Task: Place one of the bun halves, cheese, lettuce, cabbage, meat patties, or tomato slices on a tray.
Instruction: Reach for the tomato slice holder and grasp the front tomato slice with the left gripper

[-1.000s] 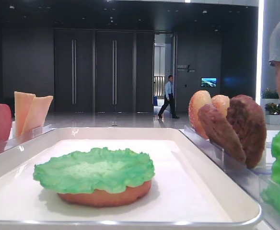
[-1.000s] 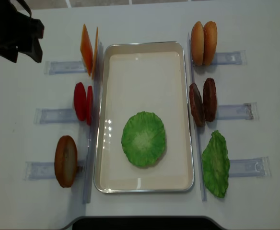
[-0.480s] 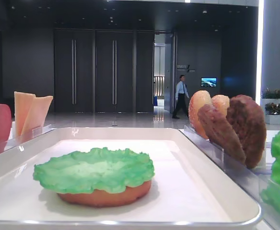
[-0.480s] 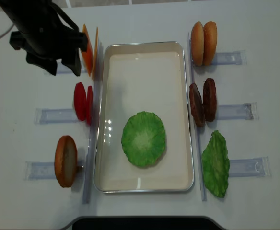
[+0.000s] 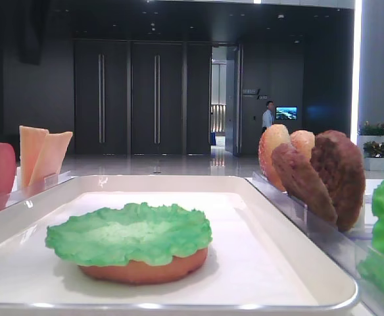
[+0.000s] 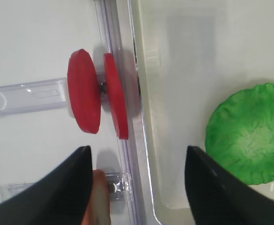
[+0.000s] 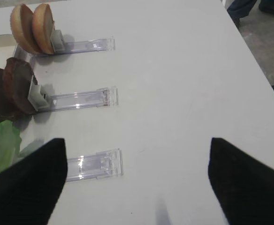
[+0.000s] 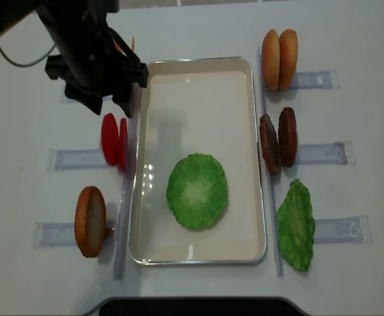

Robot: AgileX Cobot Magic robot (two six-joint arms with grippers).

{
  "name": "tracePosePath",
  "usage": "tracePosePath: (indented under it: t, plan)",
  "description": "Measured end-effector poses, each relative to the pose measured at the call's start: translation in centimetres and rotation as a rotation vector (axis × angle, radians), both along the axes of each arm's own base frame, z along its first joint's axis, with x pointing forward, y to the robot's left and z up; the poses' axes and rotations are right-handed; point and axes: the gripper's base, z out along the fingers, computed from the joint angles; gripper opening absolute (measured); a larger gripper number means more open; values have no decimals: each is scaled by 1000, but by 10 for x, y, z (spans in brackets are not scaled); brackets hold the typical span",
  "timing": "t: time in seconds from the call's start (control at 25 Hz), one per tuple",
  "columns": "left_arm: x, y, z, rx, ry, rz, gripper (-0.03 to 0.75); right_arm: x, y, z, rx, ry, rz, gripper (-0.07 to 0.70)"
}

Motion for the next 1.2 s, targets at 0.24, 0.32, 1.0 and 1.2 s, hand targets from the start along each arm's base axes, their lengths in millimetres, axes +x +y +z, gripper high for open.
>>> tracePosePath:
  t: [0.24, 0.32, 1.0, 1.2]
  plan:
    - [9, -5, -17, 18, 32, 9, 471, 0, 0, 0, 0, 0, 0, 581]
    - [12, -5, -24, 32, 45, 10, 471, 0, 0, 0, 0, 0, 0, 581]
    - [27, -8, -59, 119, 99, 24, 471, 0, 0, 0, 0, 0, 0, 581]
    - [31, -10, -70, 125, 112, 21, 471, 0, 0, 0, 0, 0, 0, 581]
